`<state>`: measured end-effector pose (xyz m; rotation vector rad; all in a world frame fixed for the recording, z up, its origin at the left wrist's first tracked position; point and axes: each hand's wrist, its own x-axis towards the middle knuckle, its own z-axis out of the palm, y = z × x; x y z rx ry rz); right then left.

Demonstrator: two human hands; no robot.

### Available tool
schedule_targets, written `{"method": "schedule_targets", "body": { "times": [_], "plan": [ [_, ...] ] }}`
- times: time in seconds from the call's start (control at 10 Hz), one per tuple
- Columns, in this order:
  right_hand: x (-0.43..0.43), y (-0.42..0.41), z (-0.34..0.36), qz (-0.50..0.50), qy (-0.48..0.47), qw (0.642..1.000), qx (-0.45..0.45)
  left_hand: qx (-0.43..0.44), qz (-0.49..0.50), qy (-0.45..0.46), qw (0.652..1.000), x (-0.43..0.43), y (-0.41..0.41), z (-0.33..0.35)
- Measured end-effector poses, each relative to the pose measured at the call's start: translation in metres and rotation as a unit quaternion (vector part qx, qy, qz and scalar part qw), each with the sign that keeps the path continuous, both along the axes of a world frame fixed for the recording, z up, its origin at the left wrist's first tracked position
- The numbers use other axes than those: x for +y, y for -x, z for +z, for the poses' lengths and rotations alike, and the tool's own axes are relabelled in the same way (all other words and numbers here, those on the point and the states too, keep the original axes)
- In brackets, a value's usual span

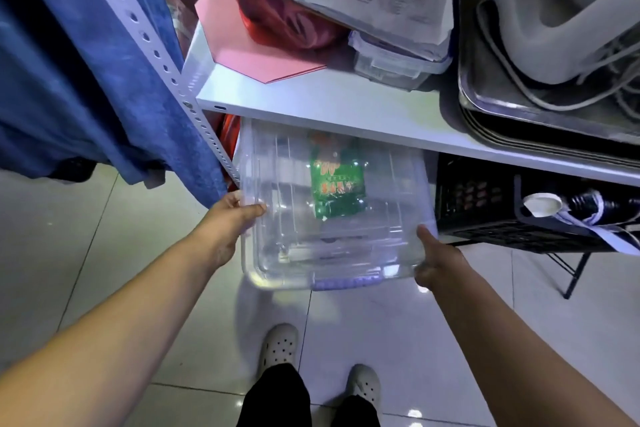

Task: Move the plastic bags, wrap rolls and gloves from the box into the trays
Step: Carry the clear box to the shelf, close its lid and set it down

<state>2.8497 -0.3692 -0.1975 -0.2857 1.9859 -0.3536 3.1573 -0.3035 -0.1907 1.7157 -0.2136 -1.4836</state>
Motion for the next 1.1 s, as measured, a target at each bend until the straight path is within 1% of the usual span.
{"method": "schedule_targets", "body": {
  "times": [0.1, 0.2, 0.3, 0.4, 0.5, 0.6, 0.7, 0.8, 0.9, 1.0, 1.1],
  "plan": [
    [-0.013, -0.021, 0.001, -0.034, -0.014, 0.999, -0.027, -0.006, 0.004, -0.022, 1.000, 0.007, -0.003, -0.003],
    [-0.033, -0.047, 0.003, -0.147, -0.010, 0.982, -0.119, 0.050, 0.045, -0.078, 0.995, 0.012, 0.001, -0.007],
    [-0.042, -0.057, 0.006, -0.238, 0.041, 0.952, -0.187, 0.108, 0.103, -0.052, 0.987, -0.007, 0.001, -0.006],
    [-0.054, -0.063, 0.004, -0.213, 0.125, 0.936, -0.251, 0.081, 0.139, -0.036, 0.986, -0.045, -0.004, -0.003],
    [-0.058, -0.061, 0.003, -0.182, 0.183, 0.925, -0.279, 0.084, 0.145, -0.028, 0.986, -0.065, -0.008, -0.004],
    [-0.052, -0.047, -0.001, -0.160, 0.215, 0.922, -0.281, 0.088, 0.136, -0.045, 0.986, -0.083, -0.015, -0.009],
    [-0.041, -0.034, -0.007, -0.151, 0.213, 0.924, -0.280, 0.095, 0.152, -0.037, 0.983, -0.092, -0.013, -0.010],
    [-0.019, -0.019, -0.008, -0.127, 0.192, 0.944, -0.237, 0.118, 0.244, -0.011, 0.962, -0.100, -0.007, -0.008],
    [-0.004, -0.010, -0.005, -0.062, 0.179, 0.965, -0.182, 0.157, 0.284, 0.009, 0.946, -0.096, -0.007, -0.006],
    [0.017, 0.001, 0.009, 0.079, 0.157, 0.980, -0.096, 0.089, 0.099, -0.062, 0.989, -0.083, -0.001, 0.006],
    [0.035, 0.011, 0.020, 0.166, 0.148, 0.974, -0.052, -0.090, -0.090, -0.080, 0.989, -0.056, 0.016, 0.007]
  ]
}}
